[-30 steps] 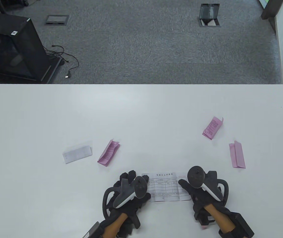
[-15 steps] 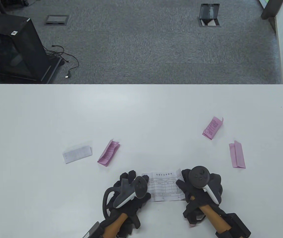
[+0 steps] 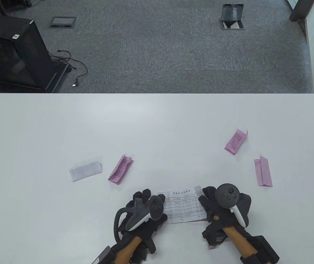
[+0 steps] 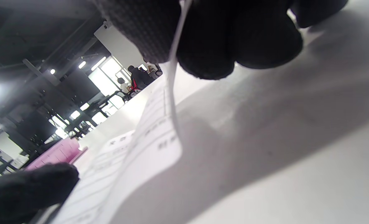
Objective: Unfold folded invoices and stack
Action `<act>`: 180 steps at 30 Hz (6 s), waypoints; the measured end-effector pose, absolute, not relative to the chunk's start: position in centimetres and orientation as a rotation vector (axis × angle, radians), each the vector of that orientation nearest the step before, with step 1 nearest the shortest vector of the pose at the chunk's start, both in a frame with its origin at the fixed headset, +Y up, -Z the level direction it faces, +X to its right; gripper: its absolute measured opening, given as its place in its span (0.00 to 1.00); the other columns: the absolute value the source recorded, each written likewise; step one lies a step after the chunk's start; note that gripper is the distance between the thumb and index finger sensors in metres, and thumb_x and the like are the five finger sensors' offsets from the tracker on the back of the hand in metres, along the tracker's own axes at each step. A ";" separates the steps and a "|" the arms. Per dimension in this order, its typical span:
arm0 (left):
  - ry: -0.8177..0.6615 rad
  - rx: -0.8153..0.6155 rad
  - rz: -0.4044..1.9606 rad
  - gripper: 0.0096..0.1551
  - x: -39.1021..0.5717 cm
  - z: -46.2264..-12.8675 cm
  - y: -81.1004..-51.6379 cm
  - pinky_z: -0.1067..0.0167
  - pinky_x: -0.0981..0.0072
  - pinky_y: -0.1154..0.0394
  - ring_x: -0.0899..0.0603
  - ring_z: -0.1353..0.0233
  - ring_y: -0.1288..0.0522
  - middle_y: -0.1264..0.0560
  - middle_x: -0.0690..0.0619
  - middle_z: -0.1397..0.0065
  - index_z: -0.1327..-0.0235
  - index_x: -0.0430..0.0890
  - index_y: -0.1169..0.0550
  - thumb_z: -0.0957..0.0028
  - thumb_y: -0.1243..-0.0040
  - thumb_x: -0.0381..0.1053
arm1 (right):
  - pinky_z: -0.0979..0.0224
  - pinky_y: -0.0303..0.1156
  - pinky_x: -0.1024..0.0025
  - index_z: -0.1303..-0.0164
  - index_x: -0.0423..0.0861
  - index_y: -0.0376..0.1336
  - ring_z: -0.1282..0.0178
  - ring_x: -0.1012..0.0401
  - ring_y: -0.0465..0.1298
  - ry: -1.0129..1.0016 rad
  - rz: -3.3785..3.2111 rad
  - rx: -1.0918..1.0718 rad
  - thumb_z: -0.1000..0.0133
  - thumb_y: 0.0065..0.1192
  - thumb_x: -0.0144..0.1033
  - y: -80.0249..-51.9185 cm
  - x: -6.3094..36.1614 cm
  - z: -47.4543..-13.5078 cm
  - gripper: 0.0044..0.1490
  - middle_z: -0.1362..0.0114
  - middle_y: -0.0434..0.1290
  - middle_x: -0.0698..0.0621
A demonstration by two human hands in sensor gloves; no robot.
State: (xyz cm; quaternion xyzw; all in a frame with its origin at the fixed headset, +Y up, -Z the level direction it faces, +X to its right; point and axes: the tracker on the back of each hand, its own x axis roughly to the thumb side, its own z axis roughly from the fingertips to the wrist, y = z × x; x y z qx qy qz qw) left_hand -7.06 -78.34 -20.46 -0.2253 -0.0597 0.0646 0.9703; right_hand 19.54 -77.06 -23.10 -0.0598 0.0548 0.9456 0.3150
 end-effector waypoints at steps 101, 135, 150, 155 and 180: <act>0.232 -0.266 0.207 0.55 -6.0 -34.8 -77.8 0.51 0.57 0.22 0.53 0.56 0.20 0.19 0.55 0.49 0.19 0.47 0.43 0.54 0.28 0.61 | 0.30 0.62 0.40 0.48 0.50 0.69 0.57 0.54 0.78 0.193 2.982 -0.495 0.50 0.66 0.51 -77.4 17.9 -36.3 0.25 0.59 0.78 0.54; 0.170 -0.131 0.319 0.49 -6.9 -31.8 -76.5 0.46 0.49 0.24 0.42 0.48 0.19 0.20 0.43 0.38 0.20 0.45 0.39 0.50 0.33 0.62 | 0.30 0.63 0.42 0.43 0.48 0.68 0.51 0.51 0.79 0.109 2.606 -0.482 0.48 0.63 0.48 -75.2 22.0 -33.8 0.26 0.52 0.80 0.51; 0.082 -0.046 0.471 0.46 -9.5 -25.2 -74.8 0.42 0.45 0.25 0.38 0.40 0.21 0.23 0.40 0.33 0.20 0.45 0.38 0.48 0.35 0.61 | 0.29 0.60 0.38 0.35 0.47 0.63 0.41 0.45 0.75 -0.195 2.771 -0.669 0.47 0.60 0.52 -69.7 32.9 -28.7 0.34 0.40 0.76 0.45; 0.062 -0.047 0.515 0.47 -9.8 -23.7 -74.8 0.43 0.45 0.25 0.37 0.40 0.21 0.23 0.39 0.33 0.20 0.44 0.38 0.48 0.35 0.62 | 0.28 0.56 0.33 0.22 0.41 0.53 0.30 0.36 0.68 0.082 2.899 -0.786 0.48 0.58 0.59 -72.7 34.7 -28.7 0.50 0.26 0.67 0.37; -0.045 -0.007 0.705 0.48 -10.3 -22.2 -74.5 0.42 0.44 0.26 0.36 0.38 0.22 0.24 0.39 0.31 0.20 0.44 0.39 0.48 0.36 0.63 | 0.33 0.68 0.46 0.41 0.43 0.69 0.48 0.49 0.81 -0.211 2.764 -0.673 0.46 0.59 0.41 -73.3 33.8 -27.7 0.25 0.45 0.80 0.47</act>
